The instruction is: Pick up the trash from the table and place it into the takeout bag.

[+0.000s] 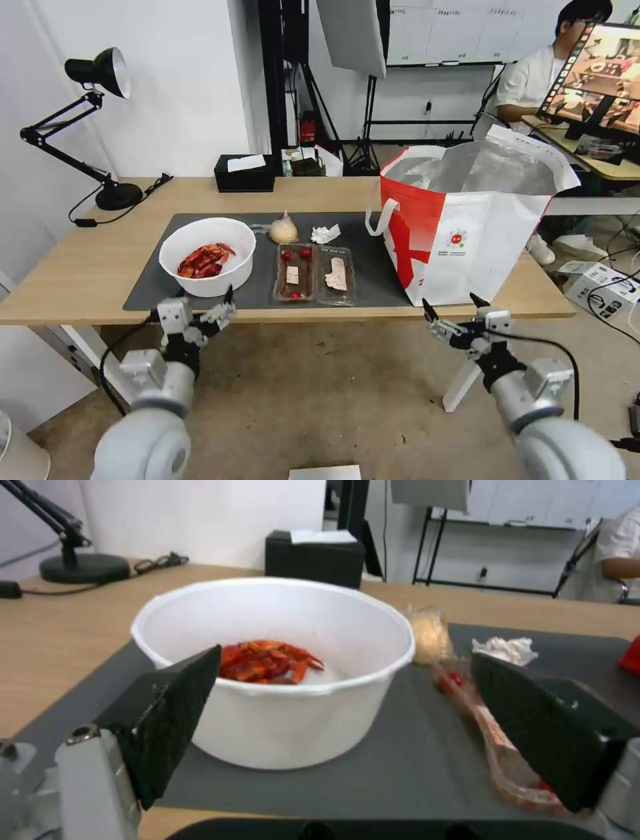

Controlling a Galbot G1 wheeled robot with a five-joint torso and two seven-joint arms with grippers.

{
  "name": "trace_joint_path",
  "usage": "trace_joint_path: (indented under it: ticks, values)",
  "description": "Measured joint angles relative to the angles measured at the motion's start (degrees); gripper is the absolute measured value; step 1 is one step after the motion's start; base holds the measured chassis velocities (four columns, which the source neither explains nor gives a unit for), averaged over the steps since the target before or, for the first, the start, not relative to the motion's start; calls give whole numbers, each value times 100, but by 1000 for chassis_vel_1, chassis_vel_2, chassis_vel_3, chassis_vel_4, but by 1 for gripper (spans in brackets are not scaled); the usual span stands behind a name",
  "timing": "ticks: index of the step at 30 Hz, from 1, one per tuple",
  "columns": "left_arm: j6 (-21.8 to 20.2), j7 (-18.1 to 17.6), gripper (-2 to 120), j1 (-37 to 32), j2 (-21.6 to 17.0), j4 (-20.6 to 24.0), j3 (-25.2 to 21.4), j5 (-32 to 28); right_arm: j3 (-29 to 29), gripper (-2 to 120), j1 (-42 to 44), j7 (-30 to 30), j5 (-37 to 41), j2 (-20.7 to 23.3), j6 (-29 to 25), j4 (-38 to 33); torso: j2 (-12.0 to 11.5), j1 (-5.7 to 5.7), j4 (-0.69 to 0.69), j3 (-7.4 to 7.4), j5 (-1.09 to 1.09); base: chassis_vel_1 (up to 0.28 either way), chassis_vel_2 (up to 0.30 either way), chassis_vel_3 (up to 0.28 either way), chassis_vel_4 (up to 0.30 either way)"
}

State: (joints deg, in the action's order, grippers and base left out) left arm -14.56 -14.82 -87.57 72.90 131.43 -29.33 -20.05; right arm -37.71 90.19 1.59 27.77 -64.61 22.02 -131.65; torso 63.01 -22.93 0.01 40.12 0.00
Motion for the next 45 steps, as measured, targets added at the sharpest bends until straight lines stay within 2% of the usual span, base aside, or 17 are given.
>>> trace_joint_path:
  ticks: [4, 11, 13, 15, 16, 18, 22, 40, 45]
  values:
    - [78, 18, 100, -81, 31, 6, -7, 55, -53, 100, -109, 13, 246, 178, 190, 2, 0, 1, 1, 0, 1, 0, 0, 0, 0]
    - [103, 59, 100, -177, 80, 43, -28, 106, -55, 100, -122, 2, 293, 194, 176, 19, 1, 1, -1, -1, 0, 0, 0, 0, 0]
    - [107, 62, 100, -189, 77, 53, -40, 108, -21, 100, -124, -88, 320, 184, -6, 63, 1, 1, -1, -1, 0, 0, 0, 0, 0]
    - [111, 66, 100, -204, 64, 65, -68, 108, 91, 100, -122, -354, 372, 129, -552, 186, 1, 1, 0, -1, 0, 0, 0, 0, 0]
    - [111, 66, 100, -204, 64, 65, -68, 108, 91, 100, -122, -354, 372, 129, -552, 186, 1, 1, 0, -1, 0, 0, 0, 0, 0]
    - [114, 67, 100, -211, 58, 73, -78, 108, 197, 100, -115, -615, 417, 64, -1103, 313, 1, 1, -1, -1, 0, 0, 0, 0, 0]
    - [121, 69, 100, -222, 60, 73, -82, 109, 285, 100, -105, -753, 420, -9, -1412, 360, 1, 2, -1, -1, 0, 0, 0, 0, 0]
    - [137, 149, 100, -303, 74, 75, -94, 85, 386, 100, -91, -749, 282, -52, -1414, 399, 1, 2, 0, -1, -1, 0, 0, 0, 0]
    - [134, 150, 100, -286, 66, 64, -104, 84, 397, 100, -107, -648, 407, -35, -1276, 406, 1, 2, -1, -1, 0, 0, 0, 0, 0]
